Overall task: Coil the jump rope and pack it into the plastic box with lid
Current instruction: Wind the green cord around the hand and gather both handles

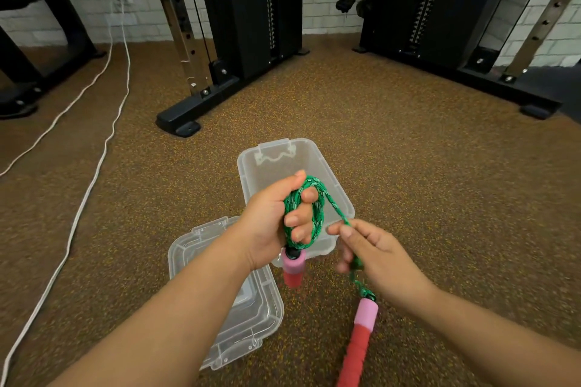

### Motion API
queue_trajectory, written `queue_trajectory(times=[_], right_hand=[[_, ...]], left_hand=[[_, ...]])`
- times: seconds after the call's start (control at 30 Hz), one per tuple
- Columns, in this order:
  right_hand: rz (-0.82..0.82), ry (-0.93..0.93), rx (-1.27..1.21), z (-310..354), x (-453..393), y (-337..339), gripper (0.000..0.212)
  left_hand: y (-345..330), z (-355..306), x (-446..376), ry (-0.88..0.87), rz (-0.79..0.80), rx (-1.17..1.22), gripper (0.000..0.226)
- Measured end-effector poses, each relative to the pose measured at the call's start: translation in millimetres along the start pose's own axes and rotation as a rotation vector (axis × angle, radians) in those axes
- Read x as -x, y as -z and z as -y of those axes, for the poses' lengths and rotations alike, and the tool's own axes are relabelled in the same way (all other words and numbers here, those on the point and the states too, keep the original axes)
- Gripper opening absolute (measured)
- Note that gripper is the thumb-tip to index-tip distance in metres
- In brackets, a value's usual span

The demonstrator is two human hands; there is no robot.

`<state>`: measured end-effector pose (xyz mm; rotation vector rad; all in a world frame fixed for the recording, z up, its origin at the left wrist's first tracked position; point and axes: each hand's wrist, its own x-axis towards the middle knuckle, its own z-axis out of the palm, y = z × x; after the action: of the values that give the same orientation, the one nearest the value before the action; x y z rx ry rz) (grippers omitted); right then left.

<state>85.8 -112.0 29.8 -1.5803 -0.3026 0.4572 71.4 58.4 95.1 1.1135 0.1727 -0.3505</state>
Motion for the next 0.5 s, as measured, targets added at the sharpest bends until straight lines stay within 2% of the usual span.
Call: queue_trajectory(times=[0.13,0.23,0.33,0.4,0.5], right_hand=[[-0.105,-0.004,0.123,-12.0,7.3,4.7,0.033],[-0.082,0.059,0.269,-19.3,15.0,4.6,0.041],[0.016,0.172,0.459,-20.2,20.1,3.9,0.033],[0.064,0.202,0.455,-16.0,22.3,0.5,0.027],[-0.029,0.134,0.239,-11.0,22.9,-7.7,0.034]], left_hand=[[1.4,-0.3,-1.5,-0.032,-0.065,0.097,0.041],[1.3,0.3,-4.8,-0.055,-0.114,0.178,0.038],[0.8,1.4,-7.1,-0.068,-0.153,0.265,0.034],[2.1,0.9,-7.8,-0.085,-0.17,0.288,0.033],[4.4,-1.2,-7.0,-0.109,-0.176,0.3,0.033]])
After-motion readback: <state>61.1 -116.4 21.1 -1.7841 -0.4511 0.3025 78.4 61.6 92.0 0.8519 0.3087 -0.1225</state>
